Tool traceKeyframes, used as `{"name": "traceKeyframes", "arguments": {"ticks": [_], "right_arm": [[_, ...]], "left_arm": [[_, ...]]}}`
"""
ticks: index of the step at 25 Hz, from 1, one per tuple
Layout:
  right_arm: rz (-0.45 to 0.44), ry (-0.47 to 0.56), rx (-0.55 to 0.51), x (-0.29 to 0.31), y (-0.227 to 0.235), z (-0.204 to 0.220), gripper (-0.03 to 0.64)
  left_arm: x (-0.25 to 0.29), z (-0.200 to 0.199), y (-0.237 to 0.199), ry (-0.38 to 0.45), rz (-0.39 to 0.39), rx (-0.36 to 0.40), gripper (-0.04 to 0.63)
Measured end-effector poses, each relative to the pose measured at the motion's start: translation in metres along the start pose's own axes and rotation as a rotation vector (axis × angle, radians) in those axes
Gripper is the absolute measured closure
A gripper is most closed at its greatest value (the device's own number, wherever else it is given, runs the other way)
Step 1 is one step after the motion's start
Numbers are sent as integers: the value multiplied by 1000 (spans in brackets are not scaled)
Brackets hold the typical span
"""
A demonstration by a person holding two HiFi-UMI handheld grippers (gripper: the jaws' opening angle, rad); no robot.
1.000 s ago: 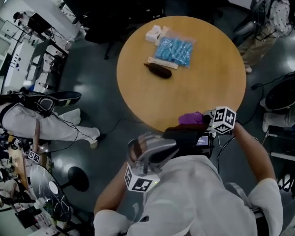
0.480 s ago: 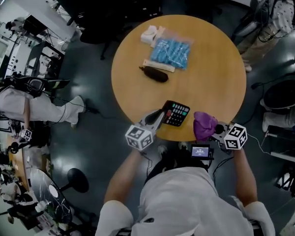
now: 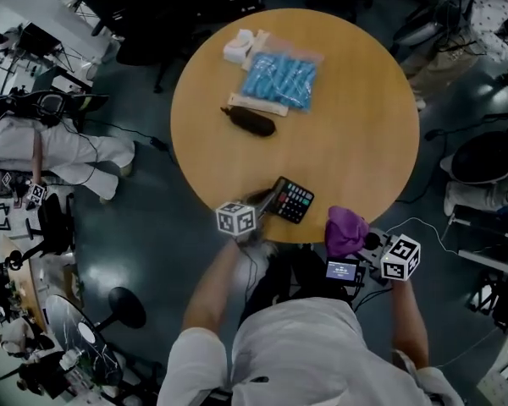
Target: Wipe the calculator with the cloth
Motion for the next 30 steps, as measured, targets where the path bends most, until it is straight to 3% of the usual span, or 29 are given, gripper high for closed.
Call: {"name": "traceKeyframes", "arguments": {"ticks": [8, 13, 15, 18, 21, 24, 27, 30], "right_arm": [[-4, 26, 11, 5, 2, 1, 535], [-16, 37, 13, 8, -1, 1, 535], [-13, 37, 10, 5, -3, 2, 535], [-10, 45, 8, 5, -6, 3, 535], [8, 77, -7, 7, -8, -2, 535], [67, 136, -56, 6, -15, -13, 535], [160, 221, -160, 1, -31, -34, 535], [212, 356, -293, -4, -64, -69, 535]], "left_arm": [[10, 13, -20, -54, -11, -63, 551], [9, 11, -28, -140, -81, -1, 535], [9, 8, -28, -169, -118, 23, 490], [2, -4, -27, -161, -179, 52, 479], [-13, -25, -31, -93, -262, 54, 479], [-55, -65, -19, 87, -389, 62, 483], [-120, -118, 29, 307, -525, 196, 555], [-175, -155, 90, 434, -609, 363, 588]]}}
Point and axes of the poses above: the fingertips, and each gripper's own axes: x forward along the fingers, y to its right, z out of its underside, the point moved 3 cm from there along -x, backward along the fingers, and after that the axes turned 11 degrees about x, right-handed, at the moved point
